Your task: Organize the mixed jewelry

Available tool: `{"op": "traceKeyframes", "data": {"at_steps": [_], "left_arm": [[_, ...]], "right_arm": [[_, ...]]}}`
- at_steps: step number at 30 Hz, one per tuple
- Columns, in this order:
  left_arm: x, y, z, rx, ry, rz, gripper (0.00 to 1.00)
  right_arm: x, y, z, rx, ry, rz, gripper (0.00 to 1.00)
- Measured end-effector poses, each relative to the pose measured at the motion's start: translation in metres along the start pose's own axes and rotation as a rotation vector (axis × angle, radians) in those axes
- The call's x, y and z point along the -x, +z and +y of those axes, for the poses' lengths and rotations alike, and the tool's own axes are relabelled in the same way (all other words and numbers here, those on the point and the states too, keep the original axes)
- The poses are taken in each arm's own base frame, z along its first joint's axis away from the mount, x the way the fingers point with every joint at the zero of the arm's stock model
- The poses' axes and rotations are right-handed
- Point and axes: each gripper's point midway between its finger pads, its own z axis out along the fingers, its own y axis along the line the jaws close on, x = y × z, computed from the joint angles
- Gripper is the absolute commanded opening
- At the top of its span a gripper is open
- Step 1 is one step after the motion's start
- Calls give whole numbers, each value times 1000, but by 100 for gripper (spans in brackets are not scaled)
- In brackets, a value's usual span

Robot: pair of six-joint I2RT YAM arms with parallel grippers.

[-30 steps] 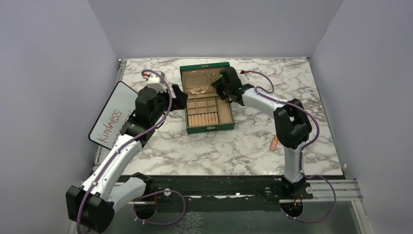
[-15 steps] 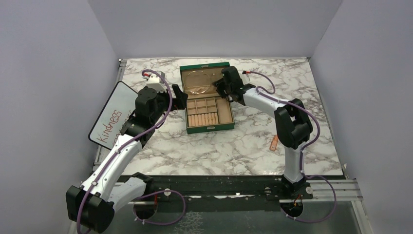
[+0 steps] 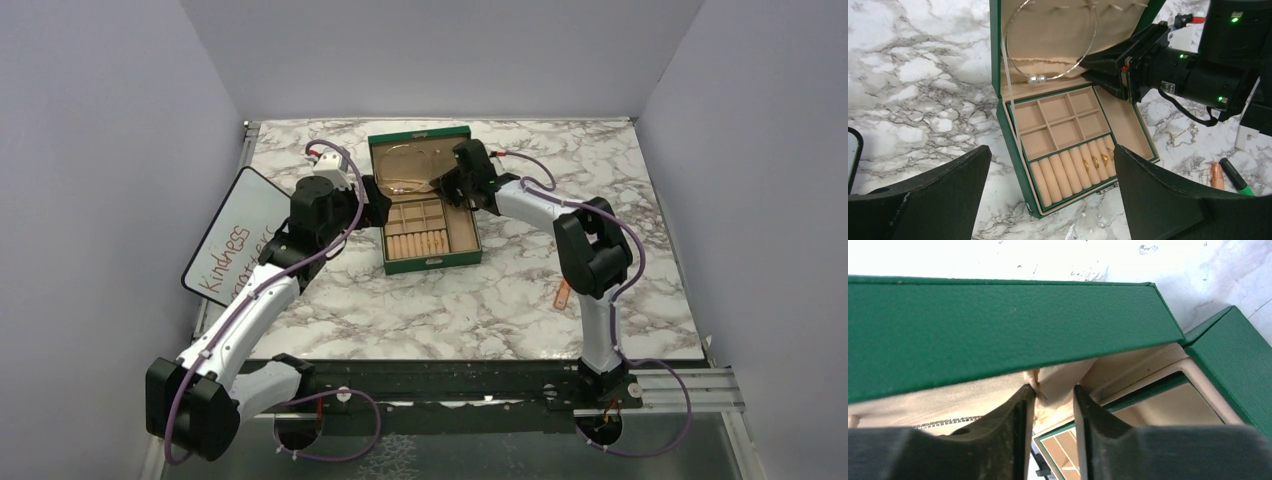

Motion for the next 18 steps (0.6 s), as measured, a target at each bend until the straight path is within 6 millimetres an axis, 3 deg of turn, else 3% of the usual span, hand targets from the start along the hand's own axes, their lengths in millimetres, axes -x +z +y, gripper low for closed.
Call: {"op": "traceKeyframes", "data": {"at_steps": [8,18], "left_arm": [[-24,27,0,13,-56,99,75],[-48,68,-30,25,-78,149,67]], "right_arm": [[-7,1,-1,36,-8,46,1],[-9,1,-9,126,-111,46,1]]}}
